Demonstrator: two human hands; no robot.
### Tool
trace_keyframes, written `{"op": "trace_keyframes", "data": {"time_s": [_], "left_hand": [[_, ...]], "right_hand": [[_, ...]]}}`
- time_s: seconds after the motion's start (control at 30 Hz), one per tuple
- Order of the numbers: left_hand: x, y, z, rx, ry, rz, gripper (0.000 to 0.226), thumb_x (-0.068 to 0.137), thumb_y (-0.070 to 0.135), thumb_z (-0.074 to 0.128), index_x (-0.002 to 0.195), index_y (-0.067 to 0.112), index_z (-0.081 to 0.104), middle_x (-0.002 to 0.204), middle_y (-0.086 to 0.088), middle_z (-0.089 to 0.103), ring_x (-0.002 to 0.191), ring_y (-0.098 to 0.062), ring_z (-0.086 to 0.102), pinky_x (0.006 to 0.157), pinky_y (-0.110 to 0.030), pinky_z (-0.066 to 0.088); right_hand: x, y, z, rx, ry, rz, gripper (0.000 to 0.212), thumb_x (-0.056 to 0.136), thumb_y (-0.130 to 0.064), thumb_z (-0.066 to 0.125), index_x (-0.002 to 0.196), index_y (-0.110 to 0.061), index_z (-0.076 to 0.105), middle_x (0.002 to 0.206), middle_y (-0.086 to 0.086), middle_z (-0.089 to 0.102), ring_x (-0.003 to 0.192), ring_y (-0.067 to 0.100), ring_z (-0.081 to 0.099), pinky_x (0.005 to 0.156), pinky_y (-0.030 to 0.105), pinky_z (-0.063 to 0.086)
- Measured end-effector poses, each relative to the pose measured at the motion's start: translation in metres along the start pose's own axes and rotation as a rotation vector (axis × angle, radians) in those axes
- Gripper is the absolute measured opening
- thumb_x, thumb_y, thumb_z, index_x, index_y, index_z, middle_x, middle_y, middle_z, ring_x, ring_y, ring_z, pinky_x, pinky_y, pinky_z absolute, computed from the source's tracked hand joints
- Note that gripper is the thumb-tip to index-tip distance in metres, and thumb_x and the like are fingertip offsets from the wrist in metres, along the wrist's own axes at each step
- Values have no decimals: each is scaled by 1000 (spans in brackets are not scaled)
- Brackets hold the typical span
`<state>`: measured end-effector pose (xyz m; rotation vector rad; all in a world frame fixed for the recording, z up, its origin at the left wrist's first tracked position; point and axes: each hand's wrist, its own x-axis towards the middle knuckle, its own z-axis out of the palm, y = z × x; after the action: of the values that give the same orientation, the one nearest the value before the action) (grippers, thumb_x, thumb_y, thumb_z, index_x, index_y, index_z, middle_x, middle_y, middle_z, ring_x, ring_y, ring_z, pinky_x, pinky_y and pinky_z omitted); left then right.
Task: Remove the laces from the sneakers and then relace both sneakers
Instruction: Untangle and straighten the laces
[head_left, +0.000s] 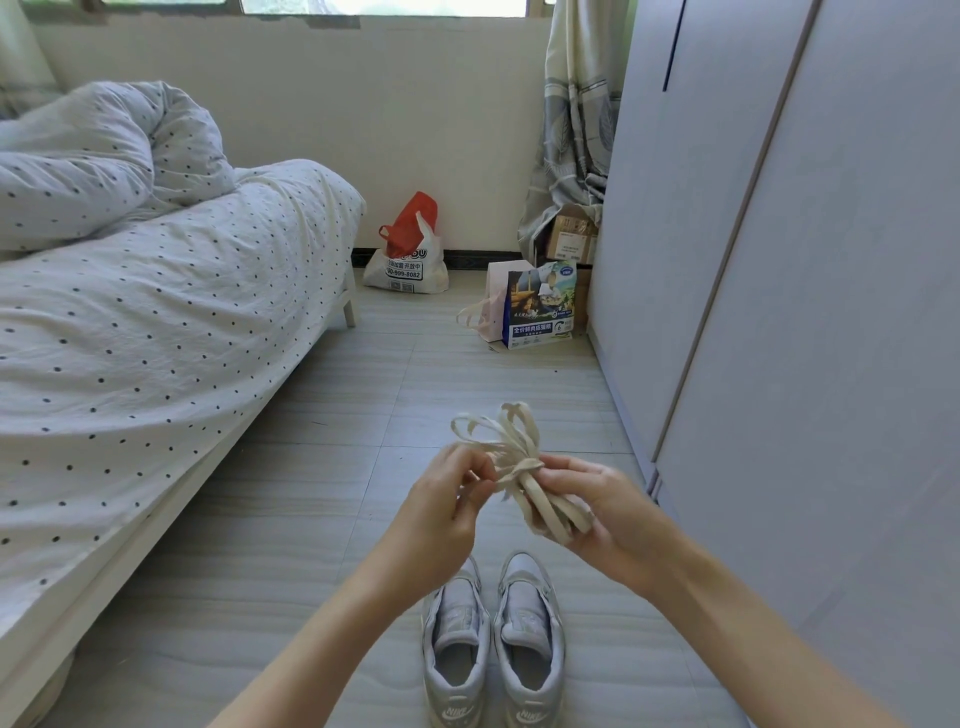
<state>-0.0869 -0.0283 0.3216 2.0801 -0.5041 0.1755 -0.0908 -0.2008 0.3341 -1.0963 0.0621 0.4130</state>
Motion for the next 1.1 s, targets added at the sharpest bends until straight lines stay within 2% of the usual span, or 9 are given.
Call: {"op": "trace_keyframes", "data": {"time_s": [0.2,0.3,0.53,0.67,0.77,0.83,0.9,1.0,1.1], "left_hand": [[-3,-10,-1,163,-108,16,15,93,20,55,94,25,69,109,14,50,101,4,47,84,-9,37],[-5,-12,2,226,-88,-46,23,96,28,48,107,29,68,120,11,49,114,-6,45,98,-26,39],[-5,-11,3,245,-123,-170,36,90,52,42,121,41,56,131,13,41,126,-8,29,108,-31,27],[-2,-7,1,87,-39,-228,15,82,52,58,95,46,61,123,12,43,120,-6,28,100,-25,24],[0,-5,-1,-115,58,-316,7,80,37,69,78,34,63,107,5,56,108,-13,47,95,-29,37],[1,-3,-2,-277,113,-370,11,81,28,70,72,30,64,90,5,67,90,-5,60,78,-16,44],[1,-1,-3,-412,93,-393,12,84,23,67,73,26,70,78,6,72,77,0,65,69,-13,48],[2,-2,-2,-579,48,-412,12,90,18,60,87,12,70,88,-6,74,90,-19,69,83,-34,53],[2,-5,-6,-724,41,-426,17,90,18,54,94,5,65,90,-12,73,88,-23,70,76,-31,57]], "right_hand": [[2,9,-1,-168,69,30,14,91,-1,54,101,-3,63,77,11,70,63,20,64,60,30,55],[3,8,-3,-139,84,4,17,90,0,54,105,0,63,75,12,69,61,20,61,58,29,53],[1,12,2,-311,84,-75,13,83,-6,66,89,-15,73,80,7,71,67,15,67,60,23,54],[0,14,3,-483,66,-116,13,83,-8,68,93,-15,71,84,6,72,72,13,68,64,20,52],[1,15,4,-639,92,-137,9,82,-11,70,91,-12,67,81,2,72,69,8,67,59,15,49],[3,16,5,-616,108,-156,7,82,-13,71,84,-12,64,75,2,69,64,7,64,56,16,48],[4,15,4,-543,127,-167,9,81,-12,71,79,-11,62,72,4,66,62,11,62,57,21,48],[6,11,1,-385,119,-136,13,82,-7,68,74,-12,59,73,4,63,63,14,60,63,27,49],[5,6,-10,-165,79,-63,7,81,-6,63,78,-11,59,81,7,65,76,16,63,70,31,54]]}}
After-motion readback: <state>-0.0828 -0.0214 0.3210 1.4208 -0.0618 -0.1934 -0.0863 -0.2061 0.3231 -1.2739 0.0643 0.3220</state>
